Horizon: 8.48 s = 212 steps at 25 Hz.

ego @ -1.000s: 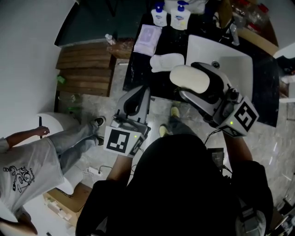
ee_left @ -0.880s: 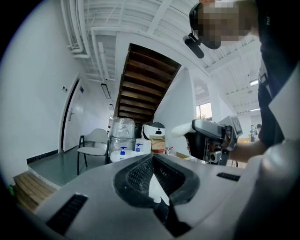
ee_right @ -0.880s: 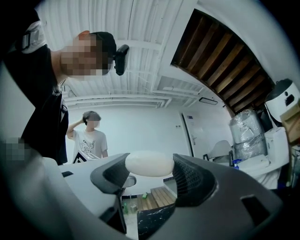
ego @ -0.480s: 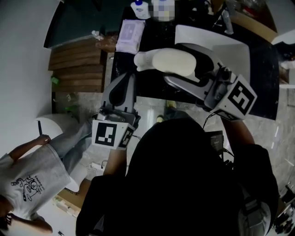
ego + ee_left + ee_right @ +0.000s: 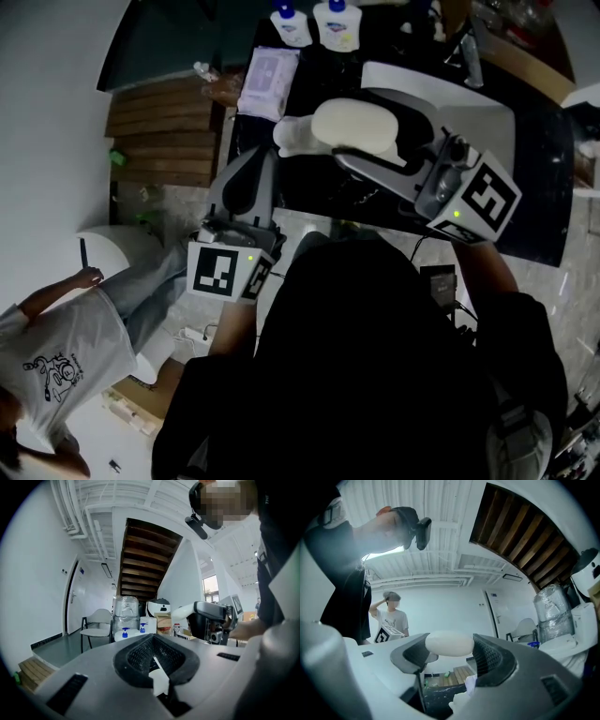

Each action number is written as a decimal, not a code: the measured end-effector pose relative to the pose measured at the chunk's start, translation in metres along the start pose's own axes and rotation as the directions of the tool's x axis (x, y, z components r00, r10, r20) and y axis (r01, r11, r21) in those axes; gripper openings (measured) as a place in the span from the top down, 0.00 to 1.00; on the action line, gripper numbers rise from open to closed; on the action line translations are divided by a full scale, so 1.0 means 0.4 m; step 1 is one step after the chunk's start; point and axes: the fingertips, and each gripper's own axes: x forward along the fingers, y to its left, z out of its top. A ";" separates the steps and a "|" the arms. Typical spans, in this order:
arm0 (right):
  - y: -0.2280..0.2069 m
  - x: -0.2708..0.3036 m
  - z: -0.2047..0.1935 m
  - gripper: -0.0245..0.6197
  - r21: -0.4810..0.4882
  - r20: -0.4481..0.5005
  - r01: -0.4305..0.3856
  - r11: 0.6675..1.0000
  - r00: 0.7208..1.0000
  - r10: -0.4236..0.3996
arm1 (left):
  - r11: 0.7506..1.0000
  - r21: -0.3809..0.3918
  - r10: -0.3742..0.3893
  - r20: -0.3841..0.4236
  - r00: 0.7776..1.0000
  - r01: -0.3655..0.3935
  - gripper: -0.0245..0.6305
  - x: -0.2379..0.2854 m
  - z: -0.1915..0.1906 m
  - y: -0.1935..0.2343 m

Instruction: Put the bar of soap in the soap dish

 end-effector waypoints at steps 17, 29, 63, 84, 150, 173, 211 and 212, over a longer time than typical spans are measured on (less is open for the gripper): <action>-0.076 0.058 -0.104 0.53 -0.005 -0.145 -0.017 1.000 0.989 0.016 | 0.997 -0.062 0.034 -0.042 0.999 -0.036 0.96 0.032 -0.057 0.095; -0.085 0.096 -0.246 0.53 -0.035 -0.293 -0.040 0.999 0.956 0.028 | 0.994 -0.109 0.017 -0.075 0.997 -0.025 0.96 0.036 -0.128 0.133; -0.107 0.108 -0.583 0.53 -0.155 -0.703 -0.229 0.961 0.709 0.056 | 0.987 -0.159 0.018 -0.111 0.994 -0.035 0.96 0.001 -0.195 0.189; -0.121 0.111 -0.638 0.53 -0.162 -0.847 -0.383 0.909 0.527 0.071 | 0.984 -0.174 0.017 -0.120 0.993 -0.038 0.96 0.005 -0.202 0.200; -0.034 0.032 -0.240 0.91 -0.175 -0.386 -0.090 0.981 0.922 0.016 | 0.993 -0.070 0.090 -0.038 0.995 -0.092 0.96 -0.008 -0.088 0.079; 0.218 -0.058 -0.178 0.91 -0.301 -0.369 0.000 0.954 0.922 -0.116 | 0.998 -0.043 0.053 0.020 0.998 -0.052 0.96 -0.250 -0.047 -0.073; 0.718 -0.494 -0.056 0.91 -0.309 -0.278 0.178 0.934 0.922 -0.268 | 0.999 -0.013 -0.030 0.027 0.999 0.031 0.96 -0.664 -0.063 -0.625; 0.713 -0.502 -0.054 0.91 -0.312 -0.281 0.180 0.933 0.921 -0.271 | 1.000 -0.012 -0.028 0.027 0.999 0.029 0.96 -0.660 -0.061 -0.629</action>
